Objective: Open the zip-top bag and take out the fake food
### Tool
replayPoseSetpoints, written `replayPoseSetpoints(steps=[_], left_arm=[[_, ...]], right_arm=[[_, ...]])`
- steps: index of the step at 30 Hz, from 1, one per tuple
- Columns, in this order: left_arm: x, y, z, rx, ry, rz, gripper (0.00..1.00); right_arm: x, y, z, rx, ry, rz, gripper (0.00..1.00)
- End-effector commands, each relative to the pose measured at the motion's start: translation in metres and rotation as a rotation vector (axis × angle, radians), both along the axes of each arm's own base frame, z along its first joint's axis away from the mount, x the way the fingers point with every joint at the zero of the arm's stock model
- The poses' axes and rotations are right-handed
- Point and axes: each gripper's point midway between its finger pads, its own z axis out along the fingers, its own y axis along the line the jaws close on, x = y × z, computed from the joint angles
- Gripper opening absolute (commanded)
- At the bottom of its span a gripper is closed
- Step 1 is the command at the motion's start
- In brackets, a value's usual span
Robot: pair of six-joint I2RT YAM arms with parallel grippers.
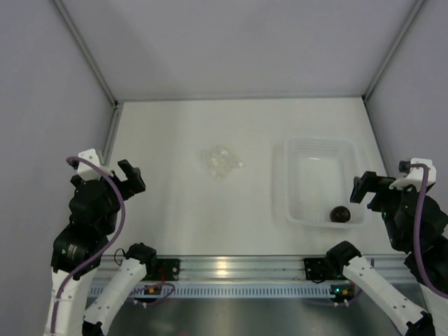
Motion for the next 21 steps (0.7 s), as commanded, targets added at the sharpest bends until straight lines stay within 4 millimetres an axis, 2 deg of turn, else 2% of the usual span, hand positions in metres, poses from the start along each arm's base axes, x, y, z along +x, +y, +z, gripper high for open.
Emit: replayPoseSetpoints(steps=[1, 10, 21], left_arm=[[-0.016, 0.010, 0.008, 0.046, -0.009, 0.008, 0.98], [-0.040, 0.019, 0.012, 0.023, -0.099, 0.014, 0.98], [-0.043, 0.022, 0.000, 0.017, -0.099, 0.031, 0.98]], right_arm=[[-0.016, -0.016, 0.001, -0.015, 0.003, -0.045, 0.99], [-0.032, -0.024, 0.002, 0.014, -0.026, -0.045, 0.99], [-0.034, -0.026, 0.001, 0.030, -0.060, -0.052, 0.99]])
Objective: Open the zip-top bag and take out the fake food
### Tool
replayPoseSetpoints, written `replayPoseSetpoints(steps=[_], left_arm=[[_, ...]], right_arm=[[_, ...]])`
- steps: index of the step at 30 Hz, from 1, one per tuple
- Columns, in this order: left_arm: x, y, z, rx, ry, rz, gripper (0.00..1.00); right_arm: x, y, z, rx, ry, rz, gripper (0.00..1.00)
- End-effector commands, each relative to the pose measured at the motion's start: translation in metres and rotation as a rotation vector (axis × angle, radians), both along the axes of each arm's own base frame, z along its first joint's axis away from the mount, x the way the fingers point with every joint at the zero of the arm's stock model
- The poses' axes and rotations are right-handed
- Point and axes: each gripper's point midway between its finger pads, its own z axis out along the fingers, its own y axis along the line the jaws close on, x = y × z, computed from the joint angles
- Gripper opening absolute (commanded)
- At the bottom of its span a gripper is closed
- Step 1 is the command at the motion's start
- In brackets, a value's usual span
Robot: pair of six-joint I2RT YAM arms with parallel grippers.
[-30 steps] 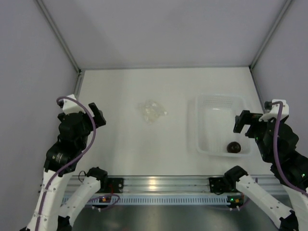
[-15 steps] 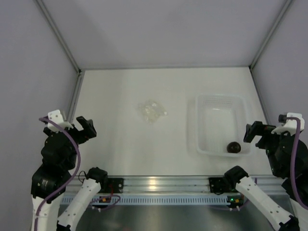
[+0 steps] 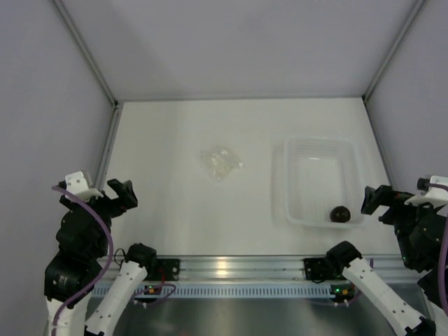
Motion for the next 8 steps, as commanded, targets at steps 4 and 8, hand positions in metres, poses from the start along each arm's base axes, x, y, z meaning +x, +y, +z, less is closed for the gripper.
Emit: replayPoseSetpoints(steps=[4, 8], left_arm=[[0.0010, 0.0030, -0.0045, 0.000, 0.009, 0.022, 0.98], [0.0013, 0.0031, -0.0025, -0.002, 0.005, 0.024, 0.98]], right_arm=[[0.0010, -0.0019, 0.0006, 0.002, 0.000, -0.021, 0.99], [0.0015, -0.0007, 0.0007, 0.007, 0.000, -0.017, 1.00]])
